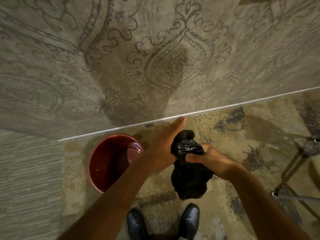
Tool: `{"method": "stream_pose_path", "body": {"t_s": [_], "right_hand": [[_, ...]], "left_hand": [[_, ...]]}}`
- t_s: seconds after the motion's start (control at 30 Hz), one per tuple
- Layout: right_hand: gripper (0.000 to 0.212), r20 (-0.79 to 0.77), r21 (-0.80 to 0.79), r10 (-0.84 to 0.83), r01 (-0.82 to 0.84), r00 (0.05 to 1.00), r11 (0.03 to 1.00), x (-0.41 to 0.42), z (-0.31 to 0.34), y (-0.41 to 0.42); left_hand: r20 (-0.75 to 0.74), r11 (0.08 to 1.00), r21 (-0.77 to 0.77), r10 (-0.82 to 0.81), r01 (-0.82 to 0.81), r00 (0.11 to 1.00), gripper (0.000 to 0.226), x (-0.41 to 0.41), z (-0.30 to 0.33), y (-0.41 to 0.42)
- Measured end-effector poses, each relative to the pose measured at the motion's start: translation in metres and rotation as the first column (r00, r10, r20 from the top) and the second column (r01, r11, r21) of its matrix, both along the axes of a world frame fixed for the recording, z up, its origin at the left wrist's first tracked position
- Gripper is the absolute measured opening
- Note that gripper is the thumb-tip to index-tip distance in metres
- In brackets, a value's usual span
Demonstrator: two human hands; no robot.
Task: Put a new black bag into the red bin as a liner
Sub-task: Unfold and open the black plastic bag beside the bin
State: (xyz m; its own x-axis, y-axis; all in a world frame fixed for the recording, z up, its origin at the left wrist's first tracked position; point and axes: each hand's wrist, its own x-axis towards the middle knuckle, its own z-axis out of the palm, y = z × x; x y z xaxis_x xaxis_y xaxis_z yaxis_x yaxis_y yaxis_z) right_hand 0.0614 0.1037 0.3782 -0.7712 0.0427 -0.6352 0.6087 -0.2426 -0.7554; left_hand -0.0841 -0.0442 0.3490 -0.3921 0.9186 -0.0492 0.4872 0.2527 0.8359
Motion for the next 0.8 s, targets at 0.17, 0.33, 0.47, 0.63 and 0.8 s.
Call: {"method": "stream_pose_path", "body": {"t_s": [0.17, 0.33, 0.47, 0.63, 0.8], "right_hand": [[0.039, -0.009, 0.127, 0.201, -0.198, 0.980, 0.972, 0.000, 0.001, 0.015], [0.036, 0.045, 0.285, 0.105, -0.114, 0.993, 0.952, 0.040, -0.024, 0.037], [0.030, -0.028, 0.500, -0.233, 0.215, 0.972, 0.839, 0.044, -0.040, 0.020], [0.025, -0.239, 0.822, -0.319, 0.366, 0.917, 0.436, 0.031, -0.034, -0.048], [0.035, -0.046, 0.580, -0.094, 0.103, 0.995, 0.808, 0.008, -0.037, -0.090]], "left_hand": [[0.168, 0.913, -0.262, -0.276, 0.313, 0.946, 0.027, -0.017, 0.010, -0.018], [0.453, 0.871, -0.433, -0.012, 0.232, 0.891, 0.035, -0.015, 0.010, -0.058], [0.388, 0.858, -0.507, 0.139, 0.086, 0.911, 0.025, -0.002, 0.003, -0.057], [0.445, 0.766, -0.555, 0.603, -0.325, 0.662, 0.018, 0.011, 0.005, -0.039], [0.650, 0.729, -0.584, 0.684, -0.358, 0.332, 0.017, 0.000, 0.015, -0.024]]}}
